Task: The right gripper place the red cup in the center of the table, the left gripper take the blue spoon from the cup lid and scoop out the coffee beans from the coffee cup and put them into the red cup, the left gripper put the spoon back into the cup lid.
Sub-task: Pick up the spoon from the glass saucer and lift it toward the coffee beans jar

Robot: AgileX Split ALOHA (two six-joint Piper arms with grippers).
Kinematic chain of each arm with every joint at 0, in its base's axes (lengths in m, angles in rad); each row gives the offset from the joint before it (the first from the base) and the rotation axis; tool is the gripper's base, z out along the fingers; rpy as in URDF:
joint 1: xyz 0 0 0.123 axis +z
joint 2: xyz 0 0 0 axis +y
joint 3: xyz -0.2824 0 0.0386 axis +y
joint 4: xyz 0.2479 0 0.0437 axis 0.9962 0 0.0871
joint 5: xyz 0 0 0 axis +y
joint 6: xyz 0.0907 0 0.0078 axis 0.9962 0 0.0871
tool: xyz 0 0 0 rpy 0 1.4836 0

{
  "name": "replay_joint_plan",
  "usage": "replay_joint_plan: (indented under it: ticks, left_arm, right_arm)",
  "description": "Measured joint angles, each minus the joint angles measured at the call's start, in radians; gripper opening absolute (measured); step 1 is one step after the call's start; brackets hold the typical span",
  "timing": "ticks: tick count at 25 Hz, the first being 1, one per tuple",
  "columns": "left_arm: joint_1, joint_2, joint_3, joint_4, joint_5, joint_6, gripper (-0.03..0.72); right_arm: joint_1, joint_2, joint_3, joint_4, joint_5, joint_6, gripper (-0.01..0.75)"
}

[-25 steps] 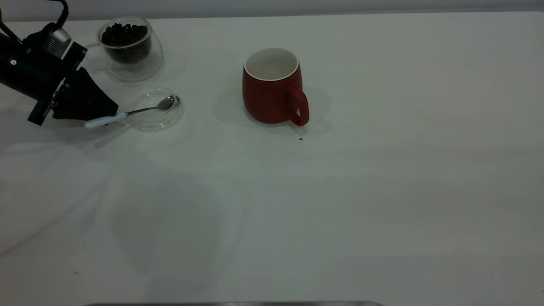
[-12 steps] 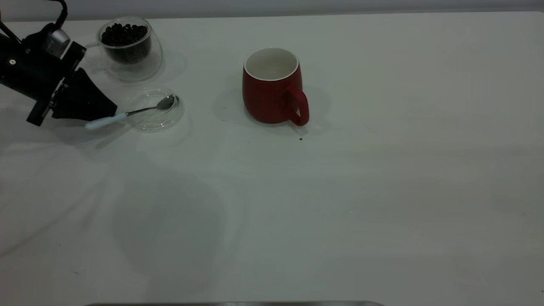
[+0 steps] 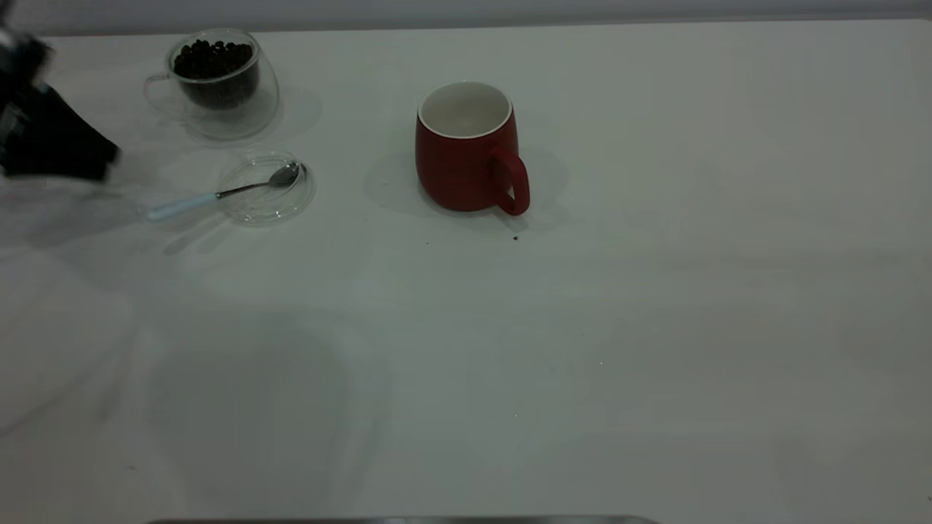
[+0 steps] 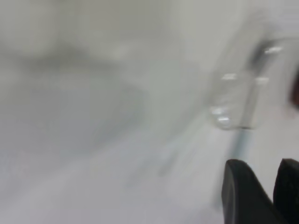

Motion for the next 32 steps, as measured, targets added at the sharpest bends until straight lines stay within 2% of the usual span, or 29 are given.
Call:
replay_joint_plan:
  ticks: [5,9,11,13,15,18,21,23,25,28,32]
  left_arm:
    - [0.044,-0.183,0.000,0.008,0.044,-0.051,0.230]
    - [0.048,-0.366,0.015,0.013,0.086,-0.098,0.230]
    - [0.041,-0.470,0.076,0.013,0.063,-0.099,0.230]
    - [0.038,-0.592,0.183,0.005,0.009,-0.099,0.230]
    - [0.034,-0.710,0.358,-0.001,-0.074,-0.081,0.230]
    - [0.032,-0.892,0.661,-0.046,-0.291,-0.020,0.230]
    - [0.030,-1.044,0.916,-0.206,-0.539,0.117,0.232]
    - [0.030,-1.101,1.012,-0.358,-0.655,0.245,0.232]
    - [0.030,-1.118,1.050,-0.453,-0.676,0.359,0.232]
    - [0.030,-1.082,1.055,-0.551,-0.642,0.464,0.234]
    - [0.030,-1.008,1.055,-0.590,-0.640,0.556,0.234]
  right_arm:
    - [0.000,0.000,0.000,0.000,0.000,0.000,0.521]
    - [0.000,0.000,0.000,0.000,0.000,0.000,0.521]
    - [0.000,0.000,0.000,0.000,0.000,0.000,0.521]
    - [0.000,0.000,0.000,0.000,0.000,0.000,0.521]
    - [0.000,0.000,0.000,0.000,0.000,0.000,0.521]
    - [0.000,0.000,0.000,0.000,0.000,0.000,0.521]
    - [0.000,0.000,0.000,0.000,0.000,0.000,0.520]
    - [0.000,0.000,0.000,0.000,0.000,0.000,0.520]
    - [0.000,0.000,0.000,0.000,0.000,0.000,0.520]
    - [0.000,0.000,0.000,0.000,0.000,0.000,0.520]
    - [0.000,0.000,0.000,0.000,0.000,0.000,0.520]
